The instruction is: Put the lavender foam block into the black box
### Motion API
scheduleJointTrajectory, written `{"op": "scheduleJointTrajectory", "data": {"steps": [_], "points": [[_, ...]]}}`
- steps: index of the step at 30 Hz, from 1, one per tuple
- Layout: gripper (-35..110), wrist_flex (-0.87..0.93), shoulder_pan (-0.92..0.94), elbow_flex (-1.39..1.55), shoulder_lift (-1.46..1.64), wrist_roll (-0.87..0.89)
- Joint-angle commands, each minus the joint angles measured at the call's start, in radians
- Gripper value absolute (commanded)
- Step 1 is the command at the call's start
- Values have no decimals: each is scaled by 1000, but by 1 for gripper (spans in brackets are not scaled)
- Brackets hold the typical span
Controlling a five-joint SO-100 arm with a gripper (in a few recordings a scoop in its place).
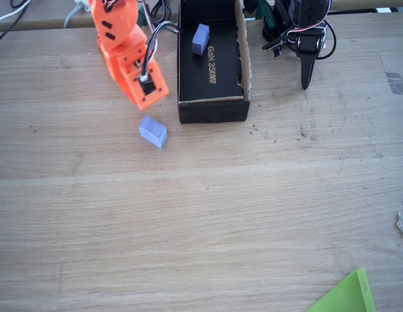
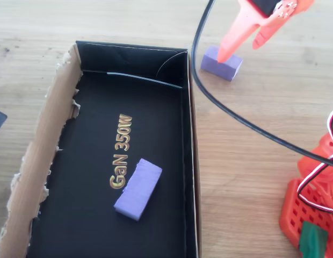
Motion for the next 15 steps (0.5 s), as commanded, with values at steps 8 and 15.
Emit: {"op": "scheduleJointTrajectory", "data": {"steps": [8,15], "points": [[31,-29,55,-31,0,-49],[34,-46,55,-75,-21,-52]]}}
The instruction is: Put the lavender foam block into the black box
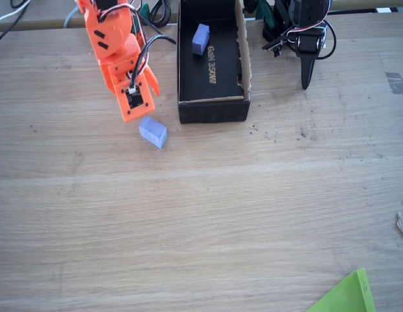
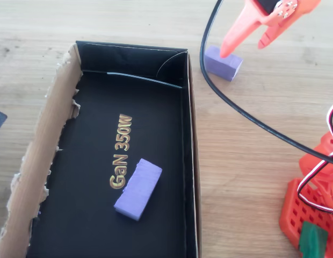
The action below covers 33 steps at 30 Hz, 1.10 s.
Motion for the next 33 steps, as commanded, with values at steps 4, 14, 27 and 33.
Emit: {"op": "scheduleJointTrajectory", "data": {"steps": [4,14,27,33], "points": [[34,-23,12,-97,-31,-29],[34,-26,20,-186,-129,-74],[34,-12,-21,-176,-110,-192],[32,-2,-31,-175,-103,-175]]}}
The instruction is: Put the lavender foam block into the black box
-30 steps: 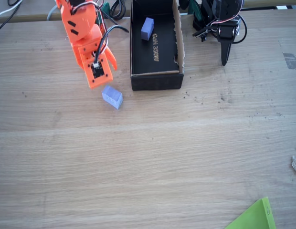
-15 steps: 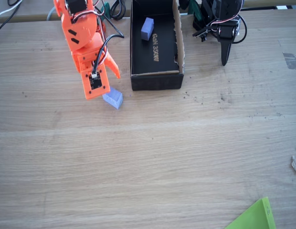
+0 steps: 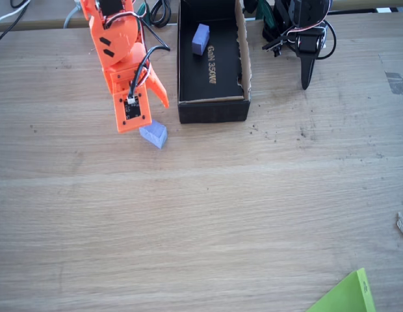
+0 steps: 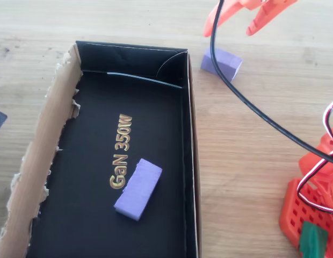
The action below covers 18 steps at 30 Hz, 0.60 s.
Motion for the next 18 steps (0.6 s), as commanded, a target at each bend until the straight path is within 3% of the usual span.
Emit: {"op": "scheduleJointTrajectory", "data": {"steps": [1,4,7,18], "points": [[32,34,9,-20,40,78],[27,71,2,-17,49,262],[32,61,-6,-12,54,364],[37,-23,0,14,25,479]]}}
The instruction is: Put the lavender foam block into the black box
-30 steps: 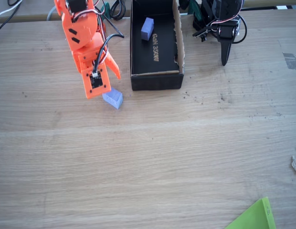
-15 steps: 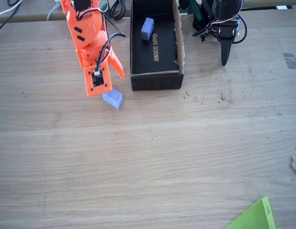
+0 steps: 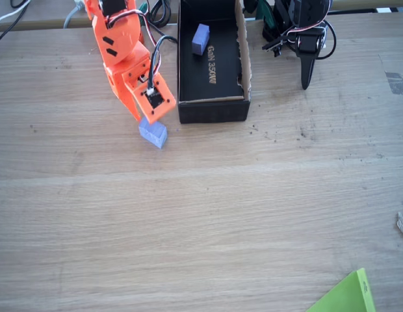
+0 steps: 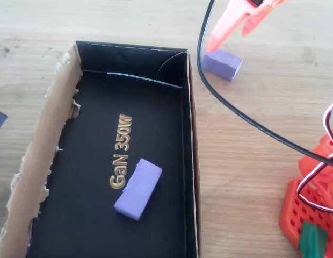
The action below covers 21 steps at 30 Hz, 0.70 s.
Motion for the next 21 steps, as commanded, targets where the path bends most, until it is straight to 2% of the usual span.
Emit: {"op": "scheduleJointTrajectory", "data": {"steps": [1,9,15,21], "points": [[37,-6,15,3,23,51],[43,-48,48,2,-37,43],[43,-67,58,-2,-84,124],[42,-74,66,-6,-94,123]]}}
